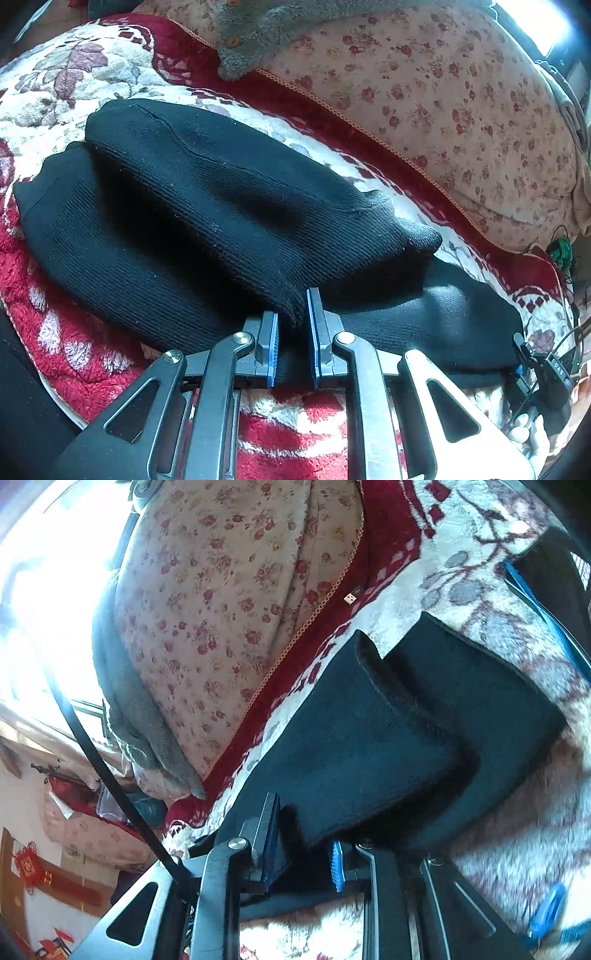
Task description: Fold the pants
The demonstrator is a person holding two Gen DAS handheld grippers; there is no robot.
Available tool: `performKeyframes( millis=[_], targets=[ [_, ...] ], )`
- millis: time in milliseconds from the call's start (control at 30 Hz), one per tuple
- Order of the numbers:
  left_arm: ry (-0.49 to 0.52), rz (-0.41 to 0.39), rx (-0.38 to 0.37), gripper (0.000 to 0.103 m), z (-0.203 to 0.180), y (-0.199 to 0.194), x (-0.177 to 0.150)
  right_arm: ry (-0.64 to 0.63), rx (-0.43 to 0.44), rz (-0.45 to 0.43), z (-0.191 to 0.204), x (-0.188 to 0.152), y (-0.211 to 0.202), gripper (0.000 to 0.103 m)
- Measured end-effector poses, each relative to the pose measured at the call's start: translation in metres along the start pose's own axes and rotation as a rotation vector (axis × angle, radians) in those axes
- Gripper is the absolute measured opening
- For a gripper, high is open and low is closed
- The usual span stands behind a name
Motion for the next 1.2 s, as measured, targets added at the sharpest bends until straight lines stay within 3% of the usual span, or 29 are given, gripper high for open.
performKeyframes(
  millis=[233, 467, 700, 900, 1067, 1200],
  targets=[
    [0.056, -0.047, 0.036, 0.011, -0.013, -0.005, 0.001, -0.085, -0.003, -0.013, 0.006, 0.002, -0.001, 0.010],
    [0.080, -0.085, 0.013, 0.011, -0.026, -0.017, 0.006, -0.142, 0.000, -0.063, 0.020, 0.015, -0.025, 0.008],
    [0.090, -0.041, 0.031, 0.011, -0.025, -0.004, -0.003, -0.142, -0.046, -0.088, 0.010, 0.018, -0.048, 0.008],
    [0.052, 0.013, 0.002, 0.025, -0.011, -0.005, -0.009, -0.054, -0.034, -0.070, 0.000, 0.015, -0.044, 0.012],
    [0.087, -0.046, 0.025, 0.039, -0.010, -0.036, -0.016, -0.042, -0.040, -0.049, -0.001, 0.013, -0.039, 0.018],
    [0.084, -0.111, 0.015, 0.040, -0.008, -0.059, -0.016, -0.039, -0.039, -0.033, 0.002, 0.013, -0.033, 0.026]
  ],
)
Point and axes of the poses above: each gripper's, at about its wrist camera, not at the fingertips, and y roughly the way its jaws point, z to its left, x to its top, the point moved 3 cm from there along y, roughly the way its jaws point, and after that the axes turned 1 degree about x, right-handed, at the moved point
